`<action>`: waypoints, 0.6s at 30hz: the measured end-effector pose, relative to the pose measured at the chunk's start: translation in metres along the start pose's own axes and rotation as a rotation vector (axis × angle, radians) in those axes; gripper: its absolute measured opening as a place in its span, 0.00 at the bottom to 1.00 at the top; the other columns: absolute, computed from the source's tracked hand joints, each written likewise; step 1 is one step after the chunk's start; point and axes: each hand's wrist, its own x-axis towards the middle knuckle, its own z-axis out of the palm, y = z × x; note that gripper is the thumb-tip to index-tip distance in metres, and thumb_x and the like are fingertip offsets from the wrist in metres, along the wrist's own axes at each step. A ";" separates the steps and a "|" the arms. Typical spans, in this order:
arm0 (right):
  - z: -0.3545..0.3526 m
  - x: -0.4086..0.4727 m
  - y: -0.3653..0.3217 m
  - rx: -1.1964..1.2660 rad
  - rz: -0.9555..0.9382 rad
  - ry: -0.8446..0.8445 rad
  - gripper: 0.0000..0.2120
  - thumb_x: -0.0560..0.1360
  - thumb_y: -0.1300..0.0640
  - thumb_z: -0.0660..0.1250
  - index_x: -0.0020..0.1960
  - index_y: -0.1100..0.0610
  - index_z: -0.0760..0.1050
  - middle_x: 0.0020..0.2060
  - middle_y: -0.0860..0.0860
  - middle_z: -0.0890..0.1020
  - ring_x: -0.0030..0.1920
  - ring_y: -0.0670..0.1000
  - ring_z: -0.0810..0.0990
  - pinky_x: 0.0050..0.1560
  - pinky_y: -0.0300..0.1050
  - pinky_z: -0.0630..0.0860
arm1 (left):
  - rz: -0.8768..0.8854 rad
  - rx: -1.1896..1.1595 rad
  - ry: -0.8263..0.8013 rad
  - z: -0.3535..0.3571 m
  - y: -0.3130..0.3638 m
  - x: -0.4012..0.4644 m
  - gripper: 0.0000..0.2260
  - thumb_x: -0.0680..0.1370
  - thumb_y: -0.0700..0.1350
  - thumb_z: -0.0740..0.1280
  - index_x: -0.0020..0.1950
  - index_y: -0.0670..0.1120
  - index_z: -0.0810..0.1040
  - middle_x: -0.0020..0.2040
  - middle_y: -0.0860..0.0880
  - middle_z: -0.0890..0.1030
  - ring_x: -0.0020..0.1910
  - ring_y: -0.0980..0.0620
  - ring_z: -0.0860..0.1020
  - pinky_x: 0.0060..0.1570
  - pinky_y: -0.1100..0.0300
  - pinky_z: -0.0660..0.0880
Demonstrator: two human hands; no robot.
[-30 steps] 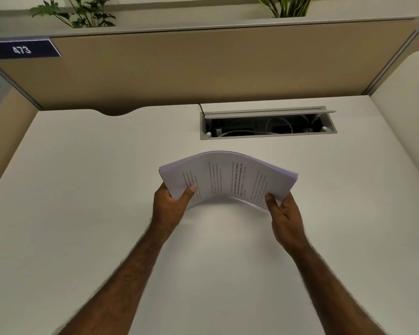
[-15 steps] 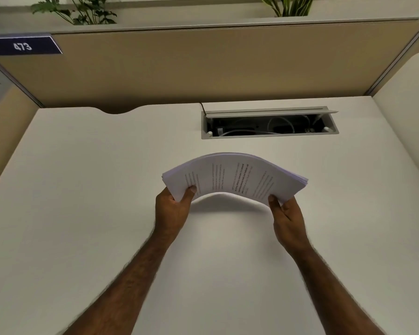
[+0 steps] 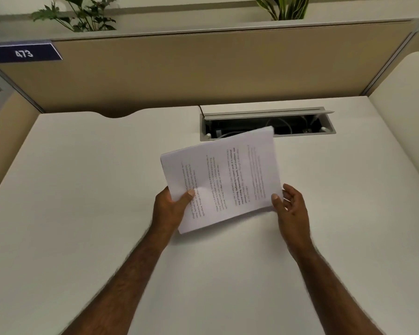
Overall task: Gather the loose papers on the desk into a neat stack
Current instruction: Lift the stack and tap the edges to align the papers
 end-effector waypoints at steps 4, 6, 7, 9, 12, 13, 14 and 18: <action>0.011 -0.015 -0.003 0.224 0.166 -0.032 0.38 0.78 0.42 0.74 0.82 0.53 0.63 0.70 0.50 0.79 0.70 0.55 0.80 0.74 0.58 0.76 | -0.101 -0.213 -0.002 0.002 -0.004 -0.010 0.12 0.77 0.40 0.74 0.59 0.51 0.81 0.50 0.56 0.86 0.44 0.60 0.86 0.39 0.67 0.81; 0.021 -0.026 -0.006 0.388 0.221 -0.136 0.37 0.77 0.41 0.74 0.80 0.56 0.67 0.70 0.53 0.81 0.70 0.57 0.82 0.72 0.59 0.78 | -0.138 -0.279 -0.006 0.007 -0.007 -0.016 0.13 0.77 0.39 0.73 0.60 0.51 0.81 0.53 0.54 0.87 0.47 0.57 0.86 0.41 0.64 0.82; 0.026 -0.032 -0.010 0.458 0.235 -0.211 0.31 0.80 0.43 0.72 0.78 0.55 0.70 0.70 0.53 0.83 0.70 0.56 0.82 0.70 0.59 0.78 | -0.155 -0.310 -0.012 0.010 -0.008 -0.019 0.13 0.77 0.39 0.73 0.59 0.52 0.81 0.54 0.53 0.87 0.48 0.55 0.87 0.43 0.62 0.82; 0.035 -0.042 -0.018 0.573 0.252 -0.334 0.23 0.85 0.50 0.66 0.78 0.50 0.71 0.69 0.51 0.84 0.69 0.55 0.83 0.68 0.59 0.79 | -0.180 -0.366 -0.031 0.018 -0.011 -0.027 0.14 0.77 0.38 0.73 0.59 0.53 0.82 0.56 0.51 0.87 0.52 0.52 0.86 0.46 0.60 0.83; 0.048 -0.048 -0.022 0.678 0.280 -0.329 0.24 0.86 0.60 0.63 0.80 0.48 0.68 0.70 0.52 0.84 0.69 0.56 0.83 0.66 0.60 0.82 | -0.218 -0.445 -0.041 0.030 -0.016 -0.040 0.14 0.77 0.36 0.73 0.59 0.51 0.82 0.57 0.50 0.87 0.55 0.50 0.86 0.49 0.57 0.83; 0.051 -0.048 -0.023 0.686 0.286 -0.297 0.25 0.86 0.63 0.63 0.80 0.48 0.68 0.70 0.52 0.83 0.69 0.57 0.83 0.66 0.62 0.82 | -0.233 -0.470 -0.046 0.034 -0.017 -0.044 0.15 0.77 0.35 0.72 0.59 0.51 0.82 0.57 0.50 0.87 0.55 0.49 0.86 0.50 0.56 0.83; 0.053 -0.048 -0.025 0.676 0.285 -0.265 0.25 0.86 0.65 0.62 0.80 0.49 0.68 0.70 0.52 0.83 0.68 0.57 0.84 0.66 0.63 0.82 | -0.250 -0.495 -0.053 0.036 -0.018 -0.047 0.15 0.77 0.35 0.72 0.61 0.50 0.81 0.58 0.50 0.87 0.56 0.49 0.85 0.51 0.55 0.83; 0.048 -0.042 -0.032 0.502 0.188 -0.205 0.20 0.86 0.63 0.62 0.75 0.48 0.73 0.65 0.49 0.86 0.63 0.54 0.86 0.61 0.61 0.85 | -0.289 -0.576 -0.134 0.035 -0.023 -0.050 0.19 0.78 0.34 0.70 0.68 0.46 0.78 0.63 0.46 0.84 0.62 0.45 0.83 0.63 0.45 0.78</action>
